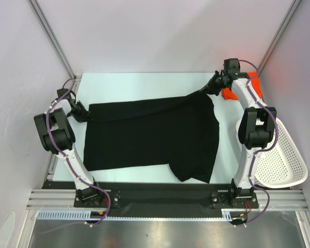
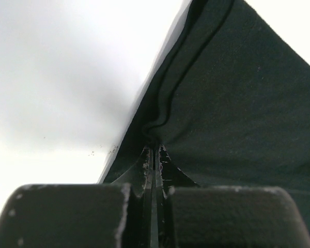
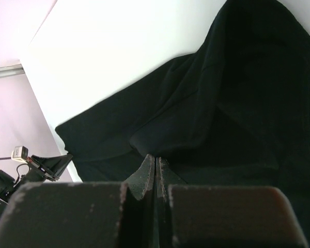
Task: Fold and stack the t-shirts
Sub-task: Fold the tshirt
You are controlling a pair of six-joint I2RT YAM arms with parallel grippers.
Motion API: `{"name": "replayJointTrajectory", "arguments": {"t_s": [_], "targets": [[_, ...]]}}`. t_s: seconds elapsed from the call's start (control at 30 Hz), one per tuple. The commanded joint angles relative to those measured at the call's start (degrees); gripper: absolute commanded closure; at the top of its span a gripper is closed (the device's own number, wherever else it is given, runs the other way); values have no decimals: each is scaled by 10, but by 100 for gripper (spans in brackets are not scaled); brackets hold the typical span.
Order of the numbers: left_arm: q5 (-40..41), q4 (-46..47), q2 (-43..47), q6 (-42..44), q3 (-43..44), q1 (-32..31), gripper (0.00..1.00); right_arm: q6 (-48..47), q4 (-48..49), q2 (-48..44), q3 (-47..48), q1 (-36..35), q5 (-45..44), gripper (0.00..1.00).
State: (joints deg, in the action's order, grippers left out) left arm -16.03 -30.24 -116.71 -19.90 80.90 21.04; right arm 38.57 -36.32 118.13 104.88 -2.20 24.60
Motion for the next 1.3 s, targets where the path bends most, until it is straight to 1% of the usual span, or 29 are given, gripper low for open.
{"name": "replayJointTrajectory", "arguments": {"t_s": [0.0, 0.13, 0.43, 0.73, 0.9, 1.07, 1.1, 1.13, 1.27], "targets": [[-2, -3, -20, 14, 24, 3, 100, -8, -7, 5, 10, -1, -5, 100], [1, 4, -14, 1, 21, 3, 99, -9, -9, 5, 7, -3, -5, 100], [48, 16, 23, -8, 14, 4, 100, -15, -2, 14, 18, -4, -3, 100], [50, 17, 5, -15, 22, 4, 100, -16, -13, 37, 37, -4, -1, 100], [67, 19, -3, -9, 14, 5, 100, -34, -24, 43, 33, -3, -4, 100], [70, 17, -5, -5, 10, 4, 100, -53, -54, 68, 57, -3, -9, 99], [71, 18, -4, -5, 9, 4, 99, -55, -58, 69, 59, -2, -9, 99], [73, 18, -2, -4, 9, 4, 97, -55, -60, 71, 62, -1, -10, 99], [77, 16, 0, -4, 10, 3, 97, -55, -68, 62, 53, -4, -13, 99]]}}
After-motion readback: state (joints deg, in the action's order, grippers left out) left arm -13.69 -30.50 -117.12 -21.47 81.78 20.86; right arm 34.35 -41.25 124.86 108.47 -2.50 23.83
